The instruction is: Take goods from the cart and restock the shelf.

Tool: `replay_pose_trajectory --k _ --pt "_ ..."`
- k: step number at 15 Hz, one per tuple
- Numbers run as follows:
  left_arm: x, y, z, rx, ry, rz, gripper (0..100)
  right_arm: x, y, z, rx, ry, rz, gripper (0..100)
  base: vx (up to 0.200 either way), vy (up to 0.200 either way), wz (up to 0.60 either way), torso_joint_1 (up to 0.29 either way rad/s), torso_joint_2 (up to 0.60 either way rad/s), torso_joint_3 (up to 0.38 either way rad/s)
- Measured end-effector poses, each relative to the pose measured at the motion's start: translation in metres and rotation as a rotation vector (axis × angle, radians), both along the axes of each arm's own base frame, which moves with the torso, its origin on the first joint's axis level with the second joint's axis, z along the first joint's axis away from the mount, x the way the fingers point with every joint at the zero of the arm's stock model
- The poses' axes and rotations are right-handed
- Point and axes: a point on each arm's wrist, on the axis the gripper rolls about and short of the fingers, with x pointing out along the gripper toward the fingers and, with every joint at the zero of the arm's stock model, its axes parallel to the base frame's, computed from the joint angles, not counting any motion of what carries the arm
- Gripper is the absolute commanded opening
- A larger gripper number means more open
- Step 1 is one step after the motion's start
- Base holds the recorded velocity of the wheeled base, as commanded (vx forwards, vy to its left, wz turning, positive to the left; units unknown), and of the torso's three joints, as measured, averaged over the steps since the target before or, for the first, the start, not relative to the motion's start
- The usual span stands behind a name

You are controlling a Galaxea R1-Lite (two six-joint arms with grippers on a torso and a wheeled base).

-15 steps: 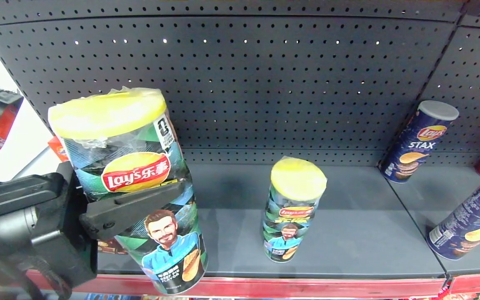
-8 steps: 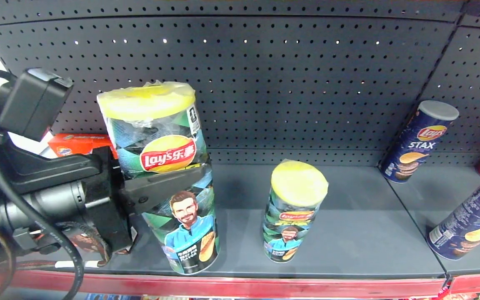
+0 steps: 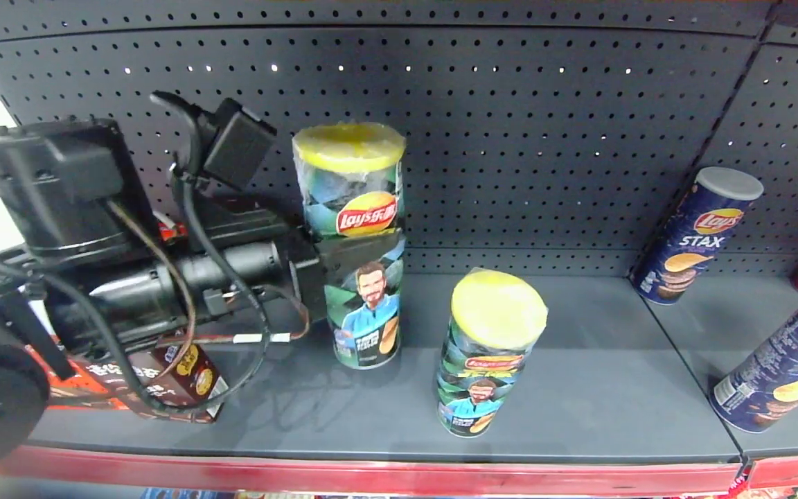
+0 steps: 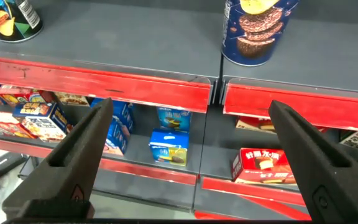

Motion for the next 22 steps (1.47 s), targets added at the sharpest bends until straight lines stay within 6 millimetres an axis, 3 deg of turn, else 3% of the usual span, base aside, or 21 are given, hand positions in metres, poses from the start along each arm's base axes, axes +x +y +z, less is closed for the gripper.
replay_pose_trajectory --k 4,8,13,22 --pt "0.055 -0.026 0.001 0.011 -0.074 0.011 0 0.000 0.000 0.000 0.000 0.000 0.000 100 0.000 0.000 0.00 0.000 0.00 0.000" --pt "0.091 -0.046 -0.009 0.004 -0.066 0.005 0 0.000 0.000 0.000 0.000 0.001 0.000 100 0.000 0.000 0.00 0.000 0.00 0.000" --pt "0.120 -0.061 -0.024 -0.040 -0.003 -0.012 0 0.000 0.000 0.000 0.000 0.001 0.000 100 0.000 0.000 0.00 0.000 0.00 0.000" --pt "0.152 -0.069 -0.057 -0.024 0.010 -0.046 0 0.000 0.000 0.000 0.000 0.001 0.000 100 0.000 0.000 0.00 0.000 0.00 0.000"
